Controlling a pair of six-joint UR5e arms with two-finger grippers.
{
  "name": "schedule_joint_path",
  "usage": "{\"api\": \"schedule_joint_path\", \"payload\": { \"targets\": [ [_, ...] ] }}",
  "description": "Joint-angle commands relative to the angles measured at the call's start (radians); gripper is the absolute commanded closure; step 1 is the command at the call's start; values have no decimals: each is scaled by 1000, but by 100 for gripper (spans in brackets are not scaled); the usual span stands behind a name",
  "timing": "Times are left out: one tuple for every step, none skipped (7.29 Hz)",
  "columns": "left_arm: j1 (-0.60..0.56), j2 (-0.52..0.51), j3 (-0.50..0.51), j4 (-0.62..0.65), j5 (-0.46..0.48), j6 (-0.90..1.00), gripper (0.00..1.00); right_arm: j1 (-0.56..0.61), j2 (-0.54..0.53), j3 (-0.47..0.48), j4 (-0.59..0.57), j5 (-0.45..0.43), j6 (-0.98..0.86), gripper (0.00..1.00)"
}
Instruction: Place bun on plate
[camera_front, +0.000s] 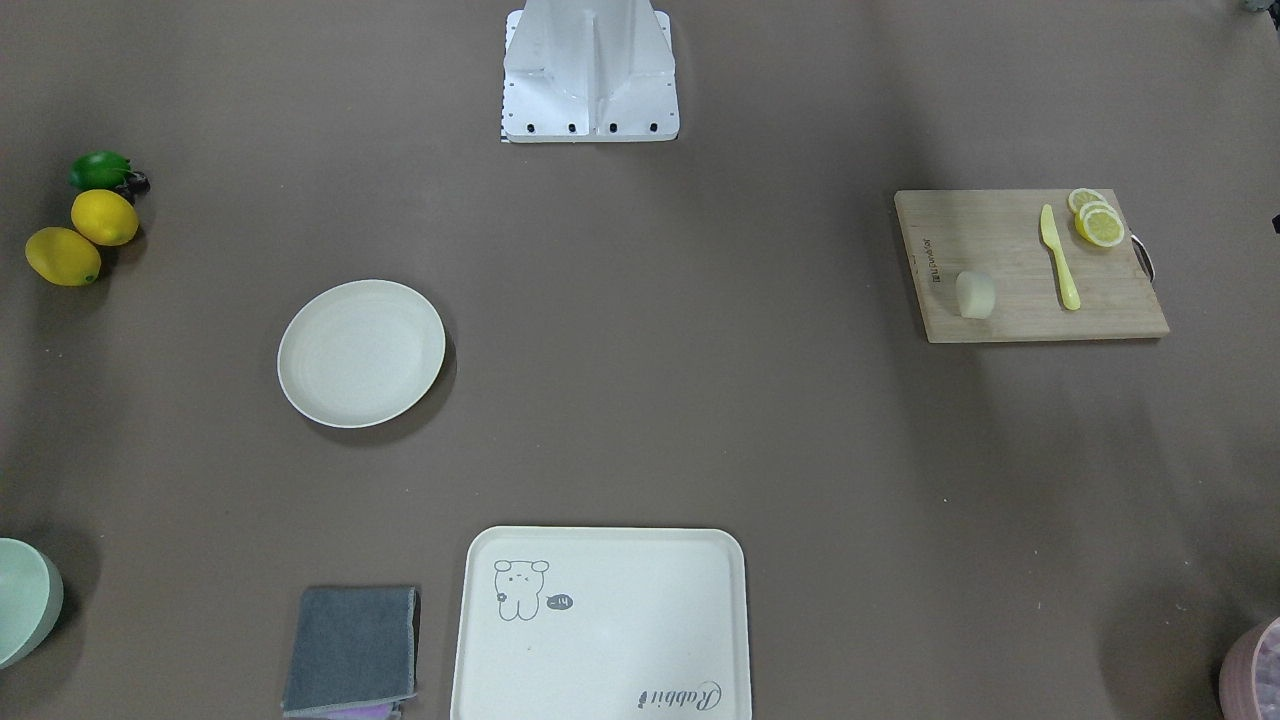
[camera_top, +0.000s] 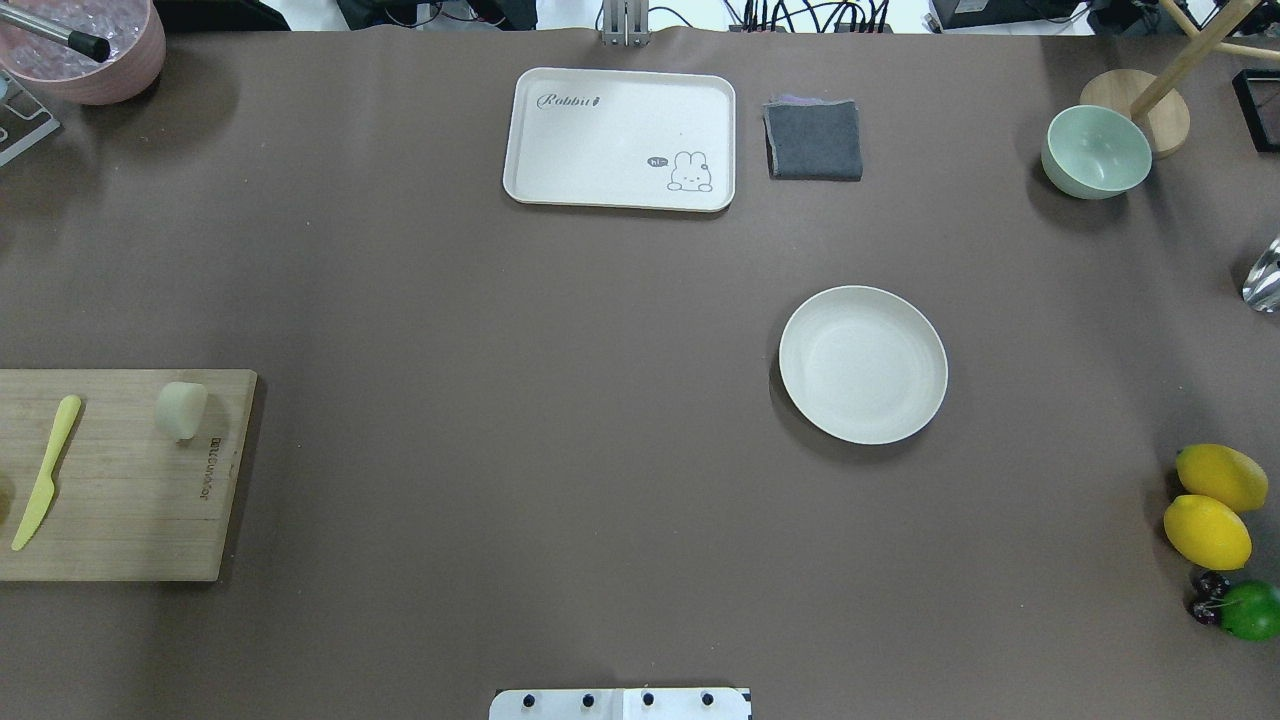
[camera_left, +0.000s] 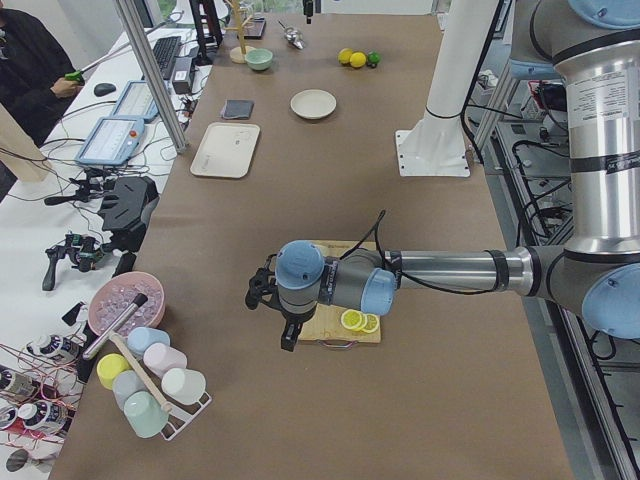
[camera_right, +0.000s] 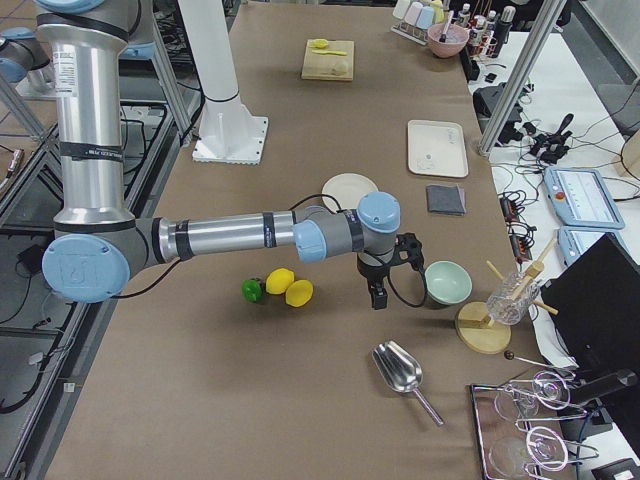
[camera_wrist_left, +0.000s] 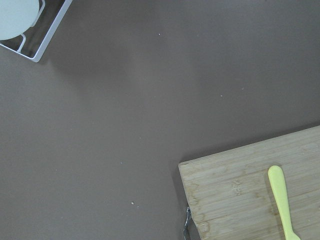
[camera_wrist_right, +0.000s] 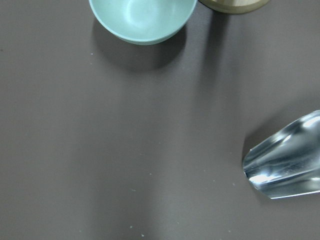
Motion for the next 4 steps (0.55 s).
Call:
{"api": "schedule_joint_path", "payload": {
  "targets": [
    [0,-19,21,-6,-4,-6,2,-98,48,14,3,24,176,0],
    [0,-19,16,-8,2,-59,2,-175,102,11,4,21,265,0],
    [0,-15,15,-27,0,-69,2,-270,145,8,59,8,393,0],
    [3,-15,19,-41,2,-77,2,-371,171,6,137,-37,536,1]
  ]
}}
